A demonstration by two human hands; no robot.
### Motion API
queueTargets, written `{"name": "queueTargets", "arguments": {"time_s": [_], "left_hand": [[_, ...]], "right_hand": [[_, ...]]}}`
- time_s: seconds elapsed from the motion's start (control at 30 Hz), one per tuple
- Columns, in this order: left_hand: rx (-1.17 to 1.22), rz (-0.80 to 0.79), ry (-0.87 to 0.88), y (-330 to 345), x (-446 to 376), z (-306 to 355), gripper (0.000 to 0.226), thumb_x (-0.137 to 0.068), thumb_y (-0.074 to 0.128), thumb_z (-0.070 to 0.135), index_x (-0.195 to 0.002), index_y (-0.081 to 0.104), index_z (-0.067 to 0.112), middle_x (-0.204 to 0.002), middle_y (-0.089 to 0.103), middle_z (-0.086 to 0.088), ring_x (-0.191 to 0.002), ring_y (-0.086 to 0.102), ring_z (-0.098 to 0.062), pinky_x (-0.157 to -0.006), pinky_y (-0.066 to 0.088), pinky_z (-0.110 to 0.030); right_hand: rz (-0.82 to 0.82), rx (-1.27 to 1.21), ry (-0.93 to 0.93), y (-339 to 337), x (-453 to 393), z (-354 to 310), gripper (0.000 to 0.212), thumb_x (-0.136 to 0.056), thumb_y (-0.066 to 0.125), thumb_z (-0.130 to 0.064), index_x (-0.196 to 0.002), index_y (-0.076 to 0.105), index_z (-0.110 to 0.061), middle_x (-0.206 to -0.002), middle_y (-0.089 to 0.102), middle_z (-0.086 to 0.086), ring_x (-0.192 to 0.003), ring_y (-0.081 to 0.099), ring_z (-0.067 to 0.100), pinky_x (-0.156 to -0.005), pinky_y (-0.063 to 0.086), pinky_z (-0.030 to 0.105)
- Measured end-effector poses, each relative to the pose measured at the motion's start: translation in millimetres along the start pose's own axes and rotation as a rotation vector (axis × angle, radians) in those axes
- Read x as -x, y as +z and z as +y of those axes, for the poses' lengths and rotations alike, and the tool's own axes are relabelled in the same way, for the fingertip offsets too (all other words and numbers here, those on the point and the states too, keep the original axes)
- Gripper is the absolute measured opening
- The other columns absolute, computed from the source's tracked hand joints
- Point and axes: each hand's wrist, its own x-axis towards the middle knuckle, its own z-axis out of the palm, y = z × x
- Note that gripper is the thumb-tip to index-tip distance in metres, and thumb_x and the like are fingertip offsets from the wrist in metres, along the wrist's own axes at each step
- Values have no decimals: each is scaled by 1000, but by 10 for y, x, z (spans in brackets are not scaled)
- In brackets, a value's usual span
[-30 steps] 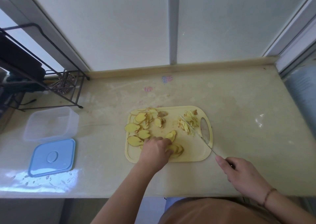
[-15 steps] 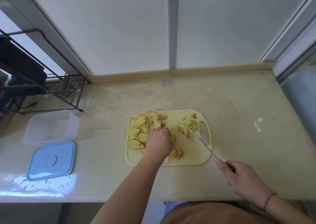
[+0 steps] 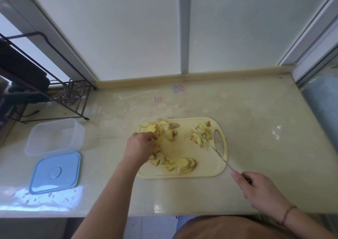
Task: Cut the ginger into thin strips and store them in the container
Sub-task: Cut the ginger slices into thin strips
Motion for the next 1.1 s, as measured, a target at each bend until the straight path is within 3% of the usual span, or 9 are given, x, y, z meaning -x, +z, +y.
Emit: {"name": "queueTargets", "arguments": {"time_s": [0.1,0.2,0.3,0.4,0.47,0.7,0.9,1.03,1.1], "left_hand": [[-151,111,138,100,-4,-203,30,-86,78,26,-114,75,15,-107,70,-7,-99,60,-33,-87,52,-41],[-157,203,380,255,100,-31,35,-87,67,38,-108,75,12,-104,70,-9,-90,61,-35,-79,55,-44],[-130,-113,555,399,290,294,54,-88,53,57,-121,70,18,-114,70,-4,-99,63,-26,-87,54,-44],[-324,-253,534,507,416,450,76,-82,62,69,-143,51,26,-138,55,2,-118,54,-22,-101,45,-40],[-382,-257,522,556,453,499,79,-83,66,66,-148,44,27,-143,49,2,-123,50,-22,-103,42,-38],[-244,-306,452,626,485,596,48,-95,65,37,-141,55,25,-132,50,0,-116,55,-24,-89,52,-38],[-287,-366,424,575,530,674,59,-95,59,44,-150,40,32,-138,44,0,-115,52,-24,-90,53,-40],[-241,-438,386,490,419,710,55,-98,57,23,-151,42,29,-143,47,-1,-120,55,-27,-97,50,-40],[-251,-429,372,487,358,725,53,-97,59,13,-146,49,27,-140,51,1,-119,57,-27,-92,52,-39]], "right_hand": [[-9,-5,4,3,-10,-22,94,-47,18,-107,-56,40,-17,-48,45,-3,-42,38,8,-52,38,32],[0,-8,6,3,-18,-34,94,-46,17,-108,-56,41,-17,-47,44,-3,-42,38,8,-52,38,33],[-3,5,-6,6,-5,-41,87,-57,24,-103,-55,40,-17,-48,45,-2,-42,39,8,-50,38,30],[6,21,5,18,-6,-18,62,-87,45,-70,-56,40,-16,-49,45,-2,-43,37,9,-57,46,39],[4,33,0,21,-10,5,58,-89,48,-62,-56,40,-15,-49,45,-2,-43,38,9,-56,44,38],[7,20,-16,13,-6,17,73,-77,34,-86,-56,40,-17,-50,45,-1,-43,36,9,-52,37,33],[0,25,-10,2,1,-6,78,-68,27,-93,-56,39,-16,-50,45,-2,-44,37,9,-54,42,39],[-5,13,-16,-7,-3,9,94,-47,17,-108,-56,40,-17,-49,44,-3,-42,37,9,-52,37,32],[-14,11,-23,-15,0,7,95,-46,16,-108,-56,41,-17,-49,45,-2,-43,37,8,-53,37,33]]}}
